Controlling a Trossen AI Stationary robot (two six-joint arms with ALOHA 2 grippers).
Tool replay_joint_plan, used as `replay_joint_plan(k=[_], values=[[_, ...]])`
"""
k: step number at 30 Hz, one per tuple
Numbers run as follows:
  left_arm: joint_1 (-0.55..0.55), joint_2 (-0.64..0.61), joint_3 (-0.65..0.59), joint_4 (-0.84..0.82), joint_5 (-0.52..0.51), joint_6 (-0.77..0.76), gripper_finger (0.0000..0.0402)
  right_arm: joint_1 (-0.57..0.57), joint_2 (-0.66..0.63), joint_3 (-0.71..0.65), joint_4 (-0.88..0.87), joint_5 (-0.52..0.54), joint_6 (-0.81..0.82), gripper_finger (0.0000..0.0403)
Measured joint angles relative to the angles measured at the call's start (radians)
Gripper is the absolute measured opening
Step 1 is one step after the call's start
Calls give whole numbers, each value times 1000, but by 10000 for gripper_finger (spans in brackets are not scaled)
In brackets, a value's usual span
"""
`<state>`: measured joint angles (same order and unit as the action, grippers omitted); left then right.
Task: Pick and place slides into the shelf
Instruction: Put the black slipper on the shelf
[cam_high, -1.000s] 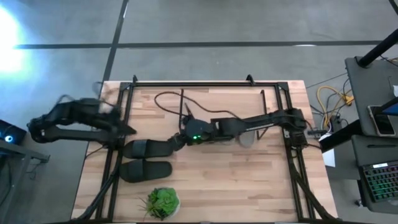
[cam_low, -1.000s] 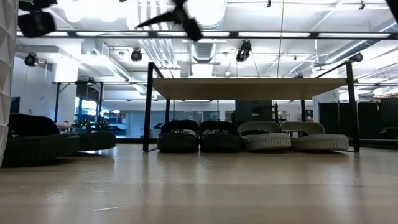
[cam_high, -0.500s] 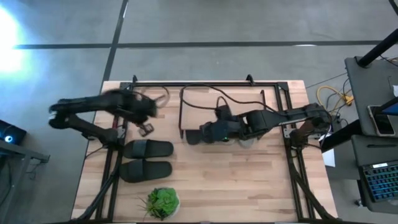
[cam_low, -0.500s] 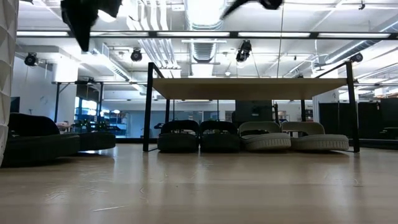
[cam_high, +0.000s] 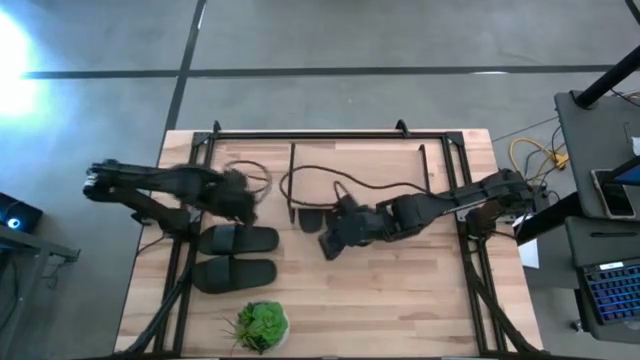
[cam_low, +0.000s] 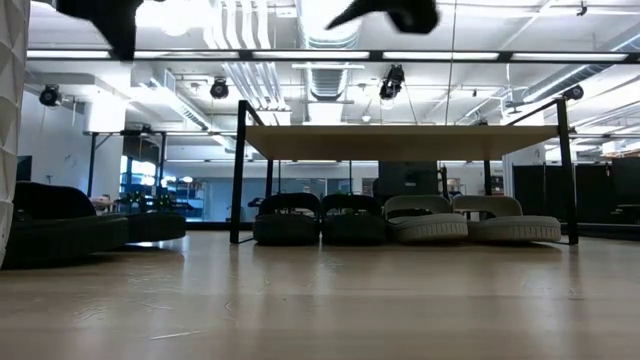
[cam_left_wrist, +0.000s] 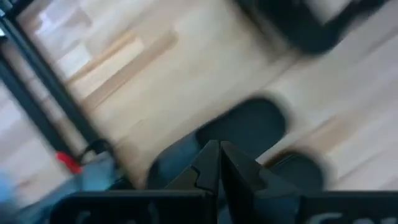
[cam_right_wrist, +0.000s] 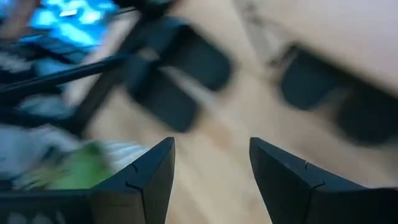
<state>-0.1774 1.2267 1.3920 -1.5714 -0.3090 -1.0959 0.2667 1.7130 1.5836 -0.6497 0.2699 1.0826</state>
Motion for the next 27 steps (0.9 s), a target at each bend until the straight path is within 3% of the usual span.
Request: replay_joint_plan(k=[5, 8, 11, 17, 23, 27], values=[[-163, -242, 41, 4, -275, -316, 1, -35, 4, -185, 437, -129, 47, 198], [-222, -346, 38, 69, -415, -307, 1, -77, 36, -272, 717, -229, 98, 198], [-228, -395, 25, 170, -480, -176, 1, -109, 98, -279, 828, -267, 137, 199], [-228, -410, -10, 236, -490, -47, 1, -121, 298, -47, 818, -318, 134, 199], [-228, -421, -84, 224, -429, 3, 1, -133, 505, 295, 557, -359, 113, 199], [-228, -450, -135, 215, -377, 6, 1, -142, 616, 479, 480, -356, 128, 199]])
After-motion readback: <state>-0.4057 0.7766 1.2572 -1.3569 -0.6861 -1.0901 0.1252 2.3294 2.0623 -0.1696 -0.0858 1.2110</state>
